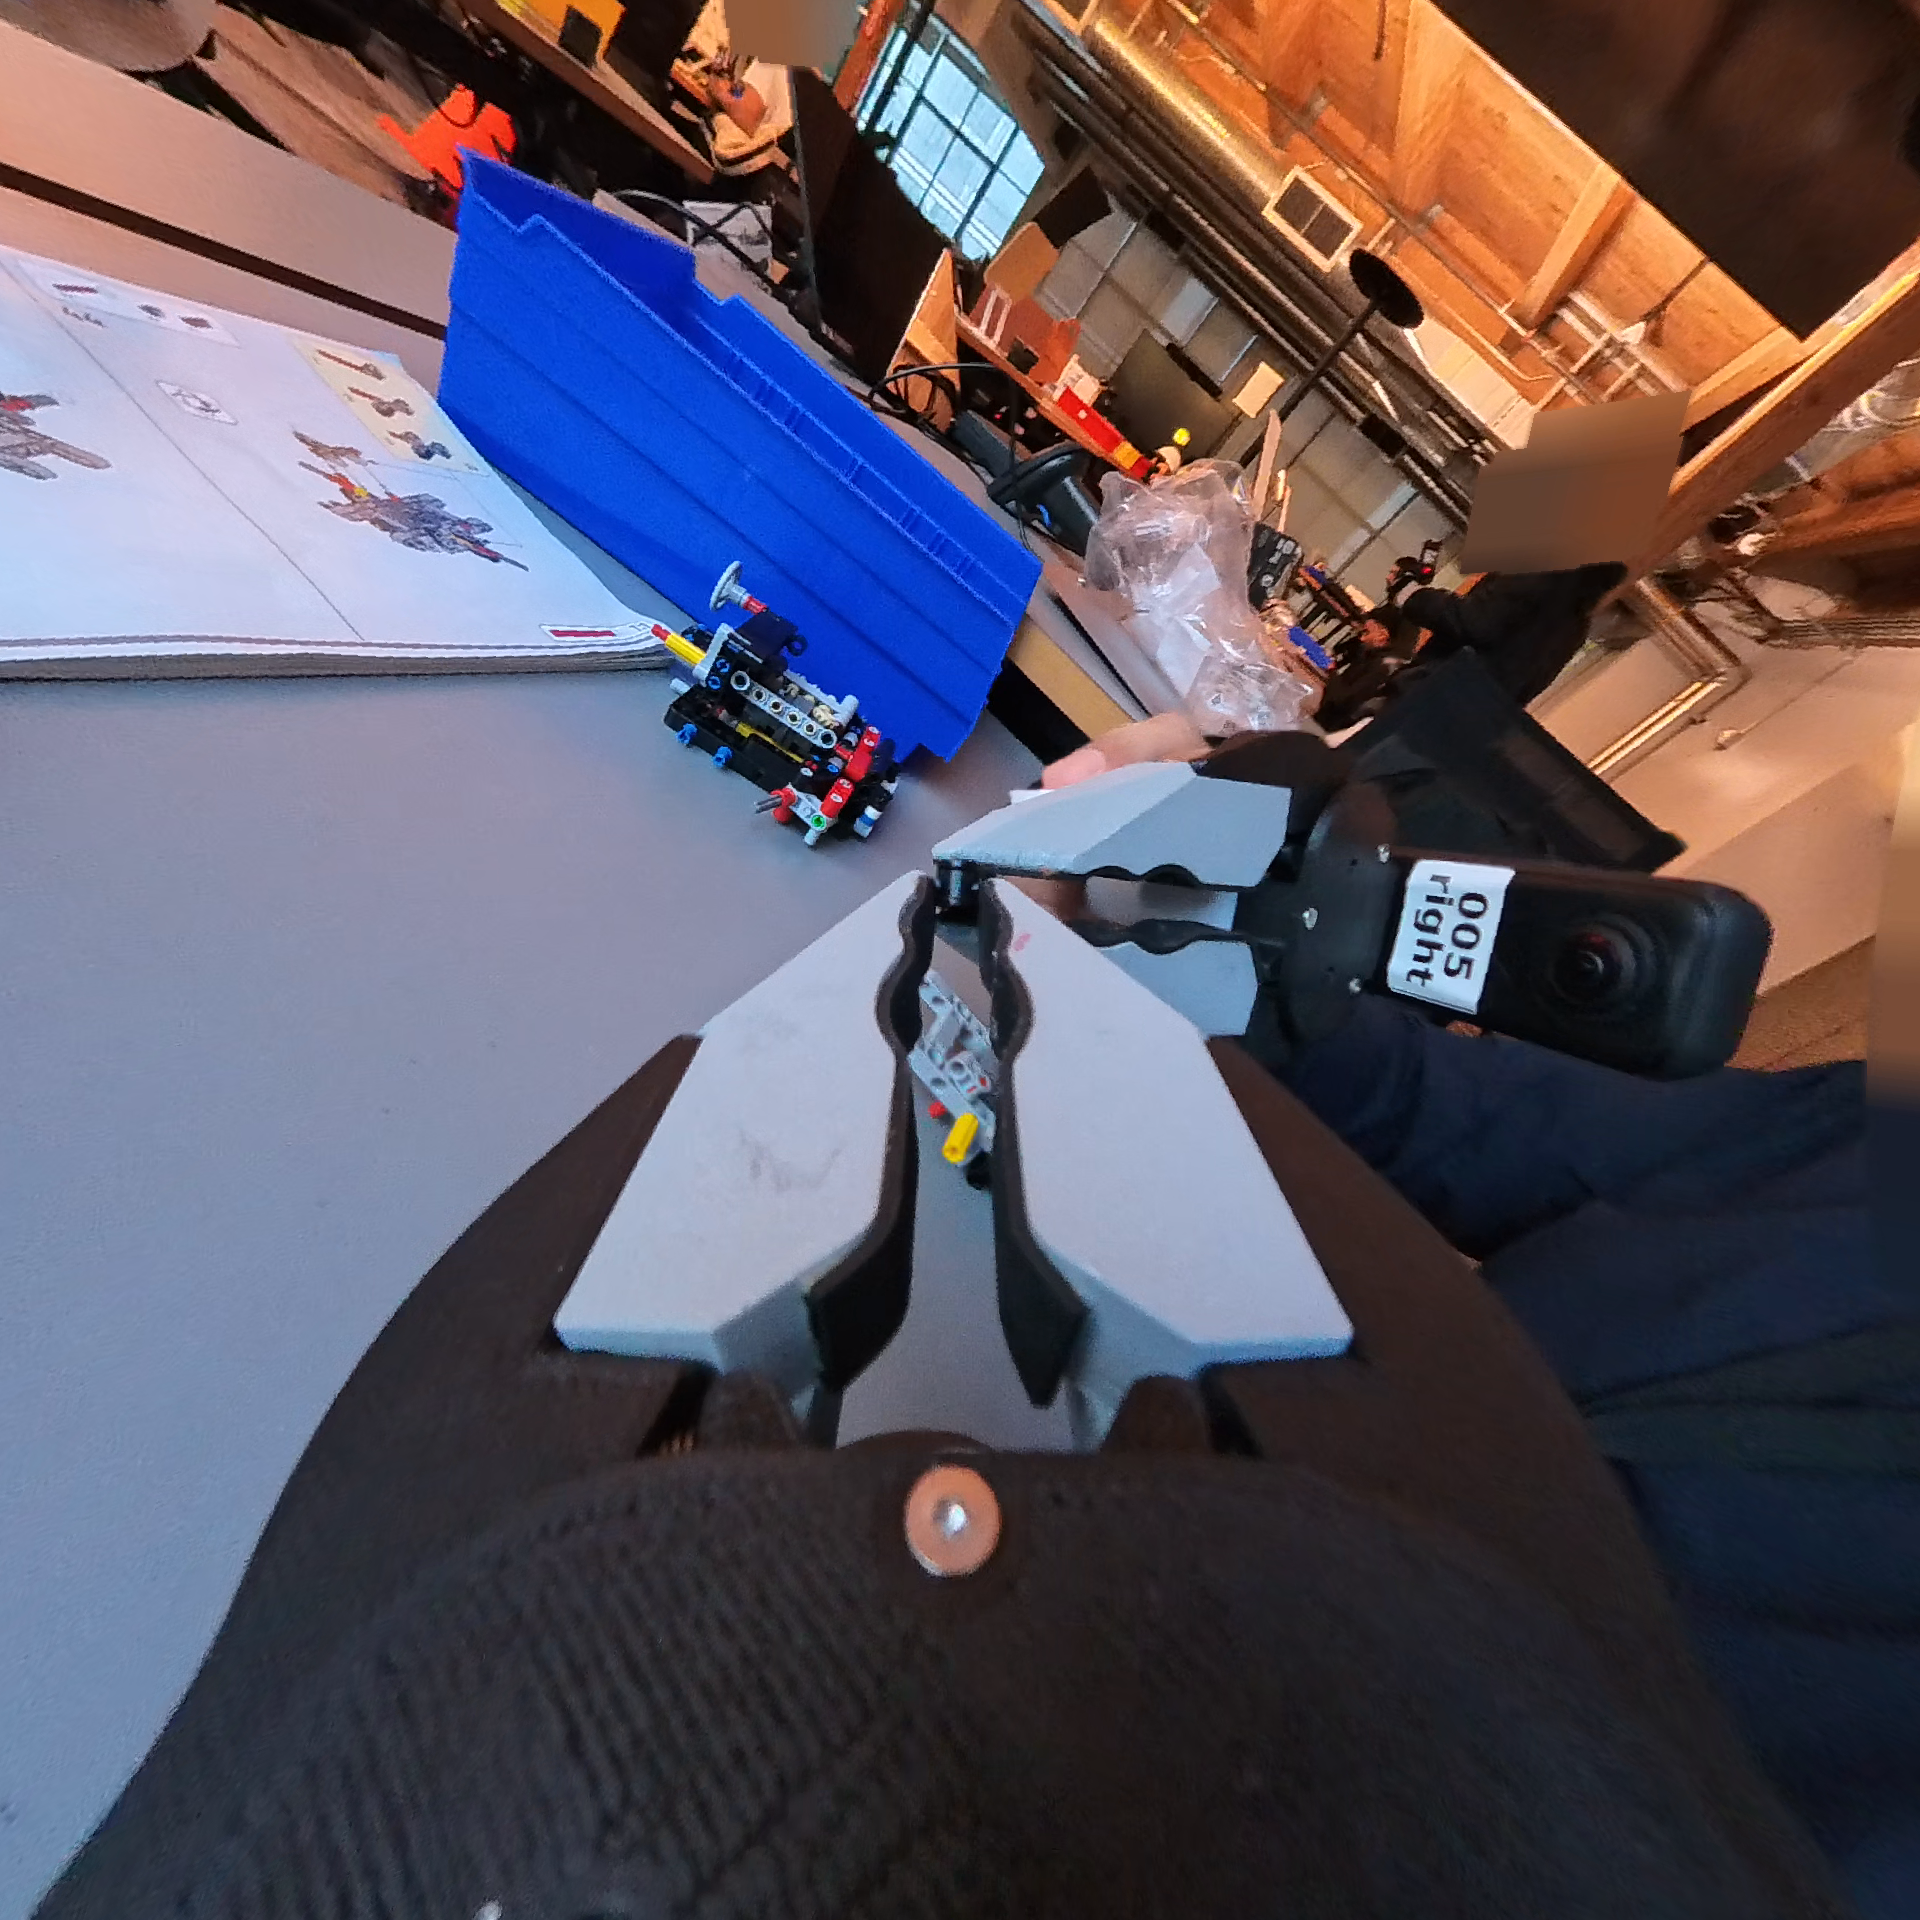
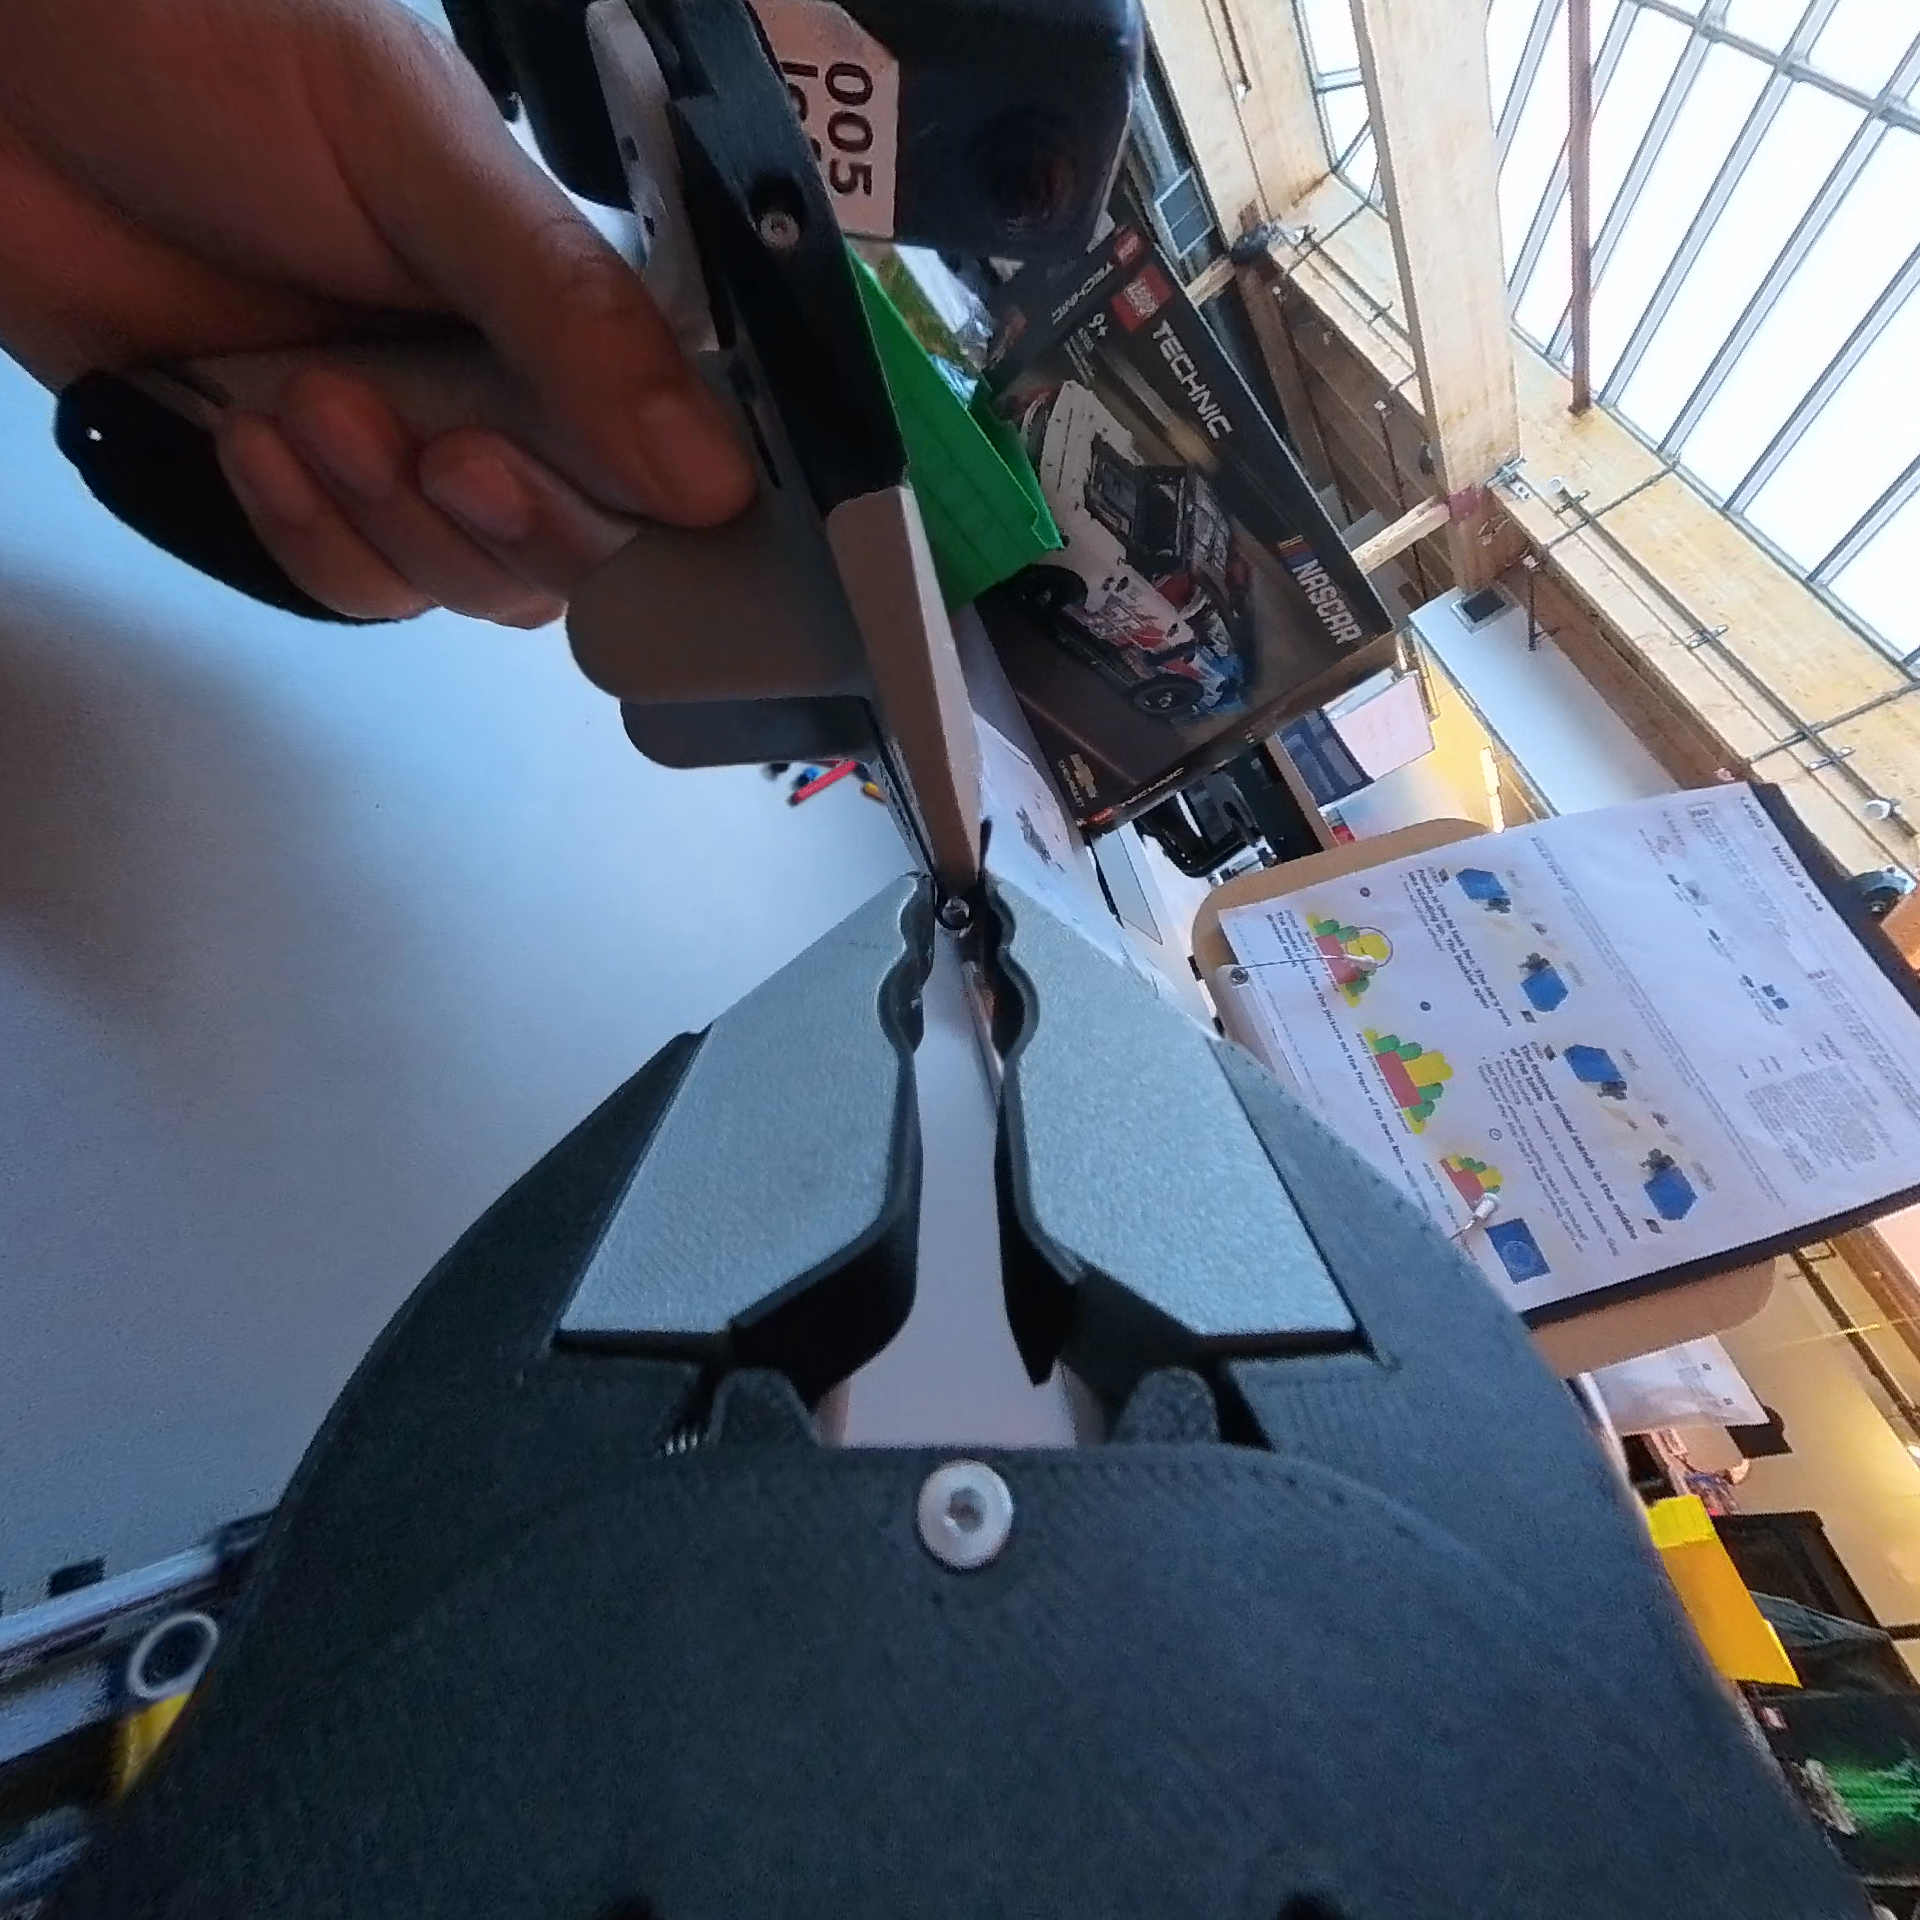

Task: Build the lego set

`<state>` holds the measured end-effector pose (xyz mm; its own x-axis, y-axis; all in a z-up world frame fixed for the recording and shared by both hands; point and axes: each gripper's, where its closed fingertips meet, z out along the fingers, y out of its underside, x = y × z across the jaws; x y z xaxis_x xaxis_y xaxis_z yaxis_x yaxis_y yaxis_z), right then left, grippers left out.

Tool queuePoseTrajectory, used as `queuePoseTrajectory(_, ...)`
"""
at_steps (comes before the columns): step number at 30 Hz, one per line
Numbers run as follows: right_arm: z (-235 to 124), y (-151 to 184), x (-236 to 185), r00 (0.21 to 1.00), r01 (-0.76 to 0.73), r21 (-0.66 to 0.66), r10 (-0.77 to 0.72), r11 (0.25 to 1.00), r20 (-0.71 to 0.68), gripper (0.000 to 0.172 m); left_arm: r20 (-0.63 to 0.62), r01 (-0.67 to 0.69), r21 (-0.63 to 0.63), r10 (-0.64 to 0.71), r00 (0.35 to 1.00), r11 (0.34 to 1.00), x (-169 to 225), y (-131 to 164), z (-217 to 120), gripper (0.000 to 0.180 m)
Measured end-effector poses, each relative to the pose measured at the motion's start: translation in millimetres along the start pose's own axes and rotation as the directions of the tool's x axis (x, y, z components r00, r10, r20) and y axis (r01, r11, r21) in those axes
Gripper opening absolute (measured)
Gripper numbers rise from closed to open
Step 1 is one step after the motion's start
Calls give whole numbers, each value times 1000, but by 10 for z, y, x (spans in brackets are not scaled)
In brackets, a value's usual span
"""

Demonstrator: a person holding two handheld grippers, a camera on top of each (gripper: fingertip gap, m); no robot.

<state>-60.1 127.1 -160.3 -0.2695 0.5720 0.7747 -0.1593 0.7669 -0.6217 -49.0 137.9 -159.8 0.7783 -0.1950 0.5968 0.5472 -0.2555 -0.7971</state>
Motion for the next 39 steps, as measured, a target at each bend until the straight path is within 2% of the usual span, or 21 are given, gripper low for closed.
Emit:
queuePoseTrajectory(7,-118,-173,21,994,-21,3,21,1000,-104,5,104,-13,-44,17,994,999,208,-9,-49,5)
queuePoseTrajectory(10,-230,-186,71,982,-22,-13,20,1000,-190,5,143,-17,-45,23,989,999,299,-6,30,5)
queuePoseTrajectory(14,-416,-151,178,968,-58,3,57,998,-244,4,133,-14,2,14,991,1000,432,-33,199,6)
queuePoseTrajectory(17,-547,-70,263,957,-167,45,173,985,-234,4,129,-31,27,27,991,999,466,-53,293,15)
queuePoseTrajectory(20,-619,80,280,940,-296,68,303,953,-155,4,140,-42,18,39,989,999,396,-23,309,17)
queuePoseTrajectory(24,-693,265,321,863,-502,93,505,860,-20,4,159,-42,4,41,986,999,181,33,263,19)
queuePoseTrajectory(26,-744,383,434,799,-597,101,601,796,-14,4,185,-24,-38,31,982,999,31,116,229,19)
queuePoseTrajectory(28,-803,468,542,743,-663,125,669,739,-10,4,181,-1,-146,28,983,989,-58,319,231,17)
queuePoseTrajectory(31,-853,589,630,709,-698,124,705,706,-21,4,166,49,-401,20,986,915,-142,831,280,18)
queuePoseTrajectory(33,-870,644,658,706,-701,116,708,704,-29,4,124,26,-495,41,991,868,-96,1050,358,16)
queuePoseTrajectory(36,-899,715,690,717,-689,99,695,718,-47,4,89,-35,-526,96,991,849,-28,1124,535,10)
queuePoseTrajectory(39,-943,788,715,726,-680,83,685,729,-63,4,41,-55,-543,93,995,838,42,1153,743,8)
